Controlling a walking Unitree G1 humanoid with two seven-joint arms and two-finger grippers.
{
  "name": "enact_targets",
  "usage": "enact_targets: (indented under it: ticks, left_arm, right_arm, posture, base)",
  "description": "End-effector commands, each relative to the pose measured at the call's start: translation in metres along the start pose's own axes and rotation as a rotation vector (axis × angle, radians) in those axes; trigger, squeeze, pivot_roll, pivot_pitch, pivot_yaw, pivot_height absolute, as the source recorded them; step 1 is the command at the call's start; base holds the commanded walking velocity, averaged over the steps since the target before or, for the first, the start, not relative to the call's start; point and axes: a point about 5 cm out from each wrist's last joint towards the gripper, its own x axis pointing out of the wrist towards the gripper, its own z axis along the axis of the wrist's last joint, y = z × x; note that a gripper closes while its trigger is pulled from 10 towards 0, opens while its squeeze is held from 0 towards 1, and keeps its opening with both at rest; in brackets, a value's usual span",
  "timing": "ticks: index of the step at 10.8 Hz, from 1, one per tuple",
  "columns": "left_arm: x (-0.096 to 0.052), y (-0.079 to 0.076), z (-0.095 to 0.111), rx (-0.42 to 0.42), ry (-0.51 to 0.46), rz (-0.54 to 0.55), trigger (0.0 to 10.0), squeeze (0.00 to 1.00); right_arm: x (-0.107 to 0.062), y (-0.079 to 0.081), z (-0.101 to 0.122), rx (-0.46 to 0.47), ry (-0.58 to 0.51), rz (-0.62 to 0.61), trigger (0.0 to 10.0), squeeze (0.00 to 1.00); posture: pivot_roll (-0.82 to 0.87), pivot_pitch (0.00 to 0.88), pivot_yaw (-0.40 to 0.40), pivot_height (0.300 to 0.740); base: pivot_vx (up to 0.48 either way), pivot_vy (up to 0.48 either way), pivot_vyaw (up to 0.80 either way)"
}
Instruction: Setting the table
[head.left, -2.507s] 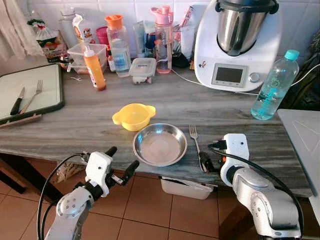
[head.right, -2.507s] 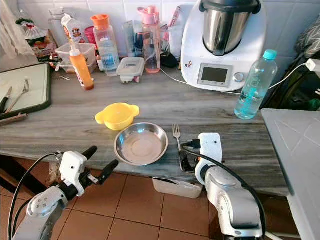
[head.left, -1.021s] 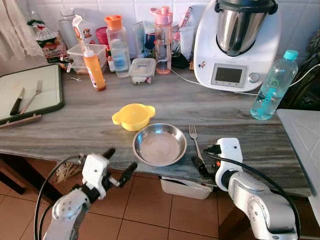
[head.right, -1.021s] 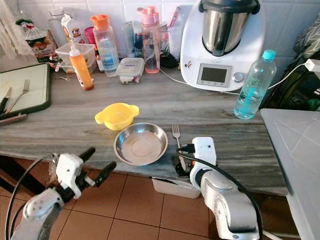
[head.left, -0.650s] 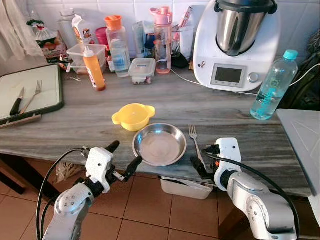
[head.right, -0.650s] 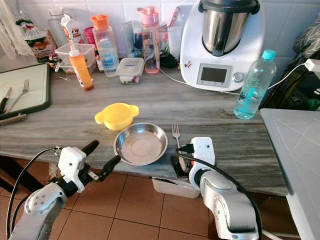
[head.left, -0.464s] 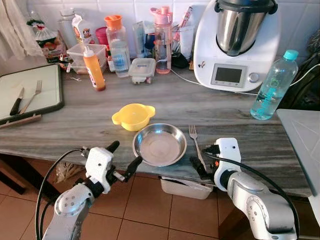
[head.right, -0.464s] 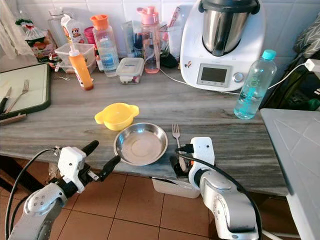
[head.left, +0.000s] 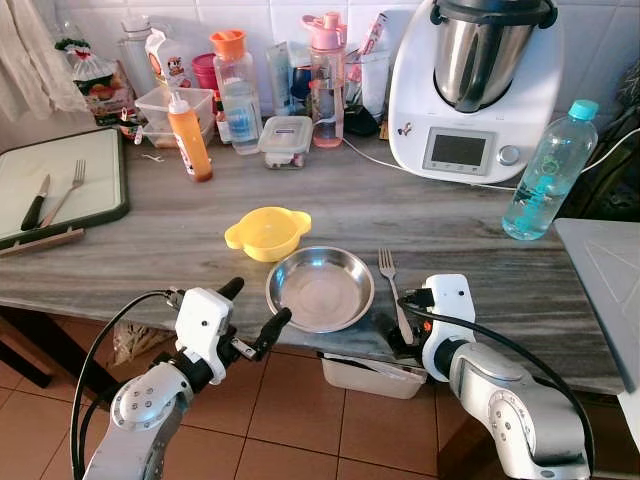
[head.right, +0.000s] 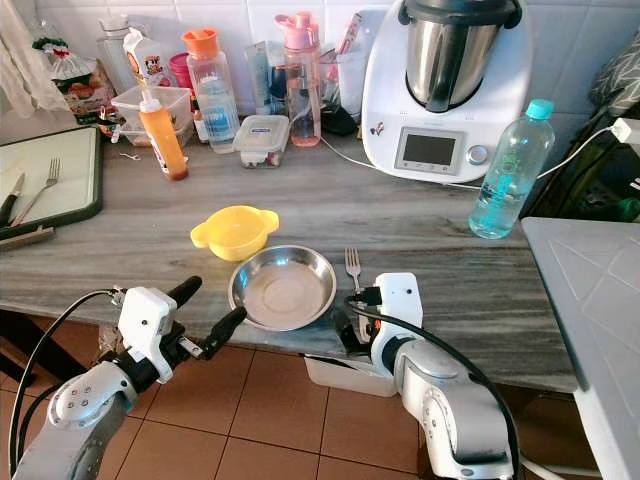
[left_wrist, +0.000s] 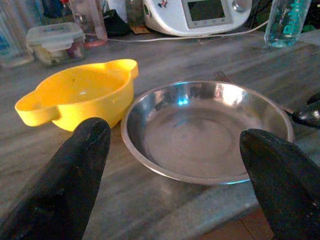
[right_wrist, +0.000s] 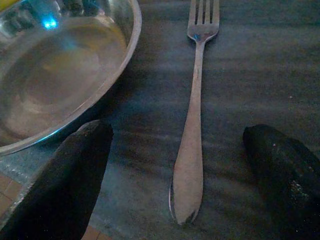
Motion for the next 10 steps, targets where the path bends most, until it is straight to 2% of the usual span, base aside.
enact_targets:
  ticks: [1, 2, 3, 4, 5, 8, 9, 10]
  left_arm:
    - [-0.003, 0.001, 0.003, 0.015, 0.006, 0.009, 10.0, 0.0]
    - [-0.003, 0.001, 0.004, 0.014, 0.009, 0.01, 10.0, 0.0]
    - [-0.003, 0.0, 0.005, 0.012, 0.011, 0.01, 10.0, 0.0]
    - [-0.003, -0.001, 0.006, 0.011, 0.011, 0.009, 10.0, 0.0]
    - [-0.002, -0.002, 0.008, 0.01, 0.008, 0.01, 10.0, 0.0]
    - [-0.001, -0.003, 0.012, 0.009, 0.007, 0.012, 10.0, 0.0]
    - [-0.001, -0.003, 0.013, 0.008, 0.008, 0.012, 10.0, 0.0]
    - [0.0, -0.004, 0.013, 0.006, 0.011, 0.013, 10.0, 0.0]
  right_arm:
    - [-0.002, 0.0, 0.007, -0.025, -0.031, -0.004, 10.0, 1.0]
    - [-0.005, -0.004, 0.011, -0.054, -0.05, -0.029, 10.0, 1.0]
    - [-0.006, -0.005, 0.012, -0.052, -0.061, -0.035, 10.0, 0.87]
    - [-0.007, -0.006, 0.014, -0.049, -0.072, -0.038, 10.0, 0.58]
    - [-0.009, -0.009, 0.016, -0.047, -0.092, -0.055, 10.0, 0.45]
    - [-0.011, -0.025, 0.016, -0.124, -0.081, -0.169, 10.0, 0.45]
    - [-0.011, -0.025, 0.015, -0.126, -0.071, -0.169, 10.0, 0.44]
    - [-0.01, -0.025, 0.01, -0.143, -0.04, -0.167, 10.0, 0.31]
  posture:
    - [0.04, 0.0, 0.047, 0.74]
    - [0.04, 0.0, 0.048, 0.74]
    - [0.04, 0.0, 0.048, 0.74]
    - [0.04, 0.0, 0.048, 0.74]
    - [0.04, 0.0, 0.048, 0.74]
    - [0.04, 0.0, 0.049, 0.74]
    - [0.04, 0.0, 0.047, 0.74]
    - [0.04, 0.0, 0.046, 0.74]
  base:
    - [0.0, 0.0, 0.0]
    - [0.0, 0.0, 0.0]
    - [0.0, 0.0, 0.0]
    - [0.0, 0.0, 0.0]
    - [0.0, 0.0, 0.0]
    - [0.0, 0.0, 0.0]
    - [0.0, 0.0, 0.0]
    - [0.0, 0.0, 0.0]
